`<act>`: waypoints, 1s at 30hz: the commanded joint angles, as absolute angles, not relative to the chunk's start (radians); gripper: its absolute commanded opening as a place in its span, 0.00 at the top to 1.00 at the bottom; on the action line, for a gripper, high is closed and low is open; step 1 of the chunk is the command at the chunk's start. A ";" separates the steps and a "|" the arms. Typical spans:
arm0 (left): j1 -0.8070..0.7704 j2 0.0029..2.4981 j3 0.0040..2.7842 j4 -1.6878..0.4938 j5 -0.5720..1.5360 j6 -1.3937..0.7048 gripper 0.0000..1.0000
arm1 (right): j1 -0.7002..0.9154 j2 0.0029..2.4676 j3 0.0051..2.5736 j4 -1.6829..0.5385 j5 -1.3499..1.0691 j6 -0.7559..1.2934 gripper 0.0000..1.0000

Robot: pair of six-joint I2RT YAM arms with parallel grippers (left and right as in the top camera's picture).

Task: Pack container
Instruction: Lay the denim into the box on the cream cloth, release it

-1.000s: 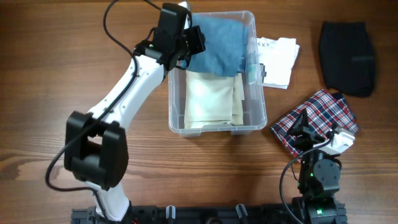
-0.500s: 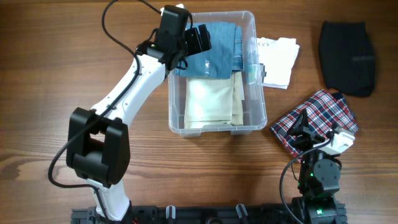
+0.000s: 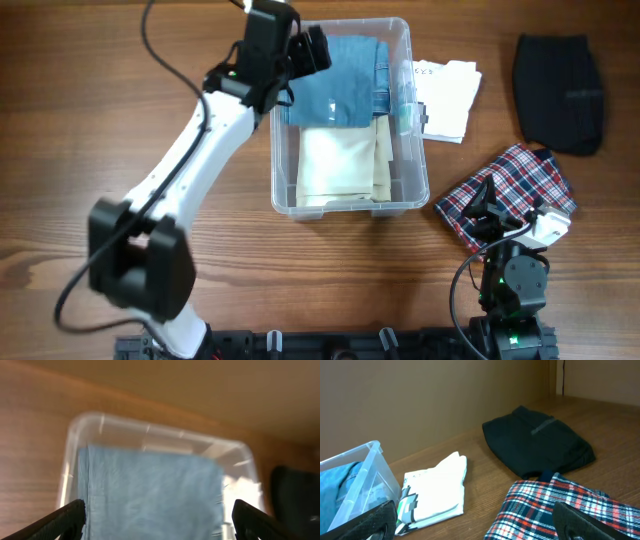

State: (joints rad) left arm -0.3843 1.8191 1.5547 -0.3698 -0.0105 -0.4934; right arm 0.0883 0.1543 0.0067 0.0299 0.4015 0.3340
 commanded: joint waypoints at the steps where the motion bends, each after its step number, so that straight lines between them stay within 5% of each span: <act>1: -0.392 1.724 1.571 -0.386 -0.050 -0.471 0.08 | 0.085 0.160 0.006 0.033 0.411 0.316 0.00; 4: -0.417 1.718 1.571 -0.397 -0.051 -0.471 0.21 | 0.085 0.160 0.006 0.033 0.411 0.316 0.00; 6: -0.435 1.726 1.571 -0.405 -0.052 -0.471 0.44 | 0.085 0.160 0.006 0.033 0.411 0.316 0.00; 7: -0.445 1.733 1.571 -0.405 -0.056 -0.471 0.66 | 0.085 0.160 0.006 0.033 0.411 0.316 0.00; 9: -0.463 1.752 1.571 -0.405 -0.084 -0.476 0.93 | 0.085 0.160 0.006 0.033 0.411 0.316 0.00; 10: -0.470 1.766 1.571 -0.405 -0.105 -0.482 0.96 | 0.085 0.160 0.006 0.033 0.411 0.315 0.00; 16: -0.489 1.865 1.571 -0.400 -0.158 -0.504 0.96 | 0.085 0.160 0.006 0.033 0.411 0.315 0.00; 20: -0.489 1.977 1.571 -0.374 -0.159 -0.506 0.83 | 0.085 0.160 0.006 0.033 0.411 0.316 0.00; 30: -0.488 2.161 1.571 -0.369 -0.099 -0.506 0.75 | 0.085 0.160 0.006 0.033 0.411 0.316 0.00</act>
State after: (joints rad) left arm -0.4900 2.1242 1.5639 -0.3542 -0.1360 -0.4995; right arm 0.0883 0.1543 0.0067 0.0299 0.4015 0.3340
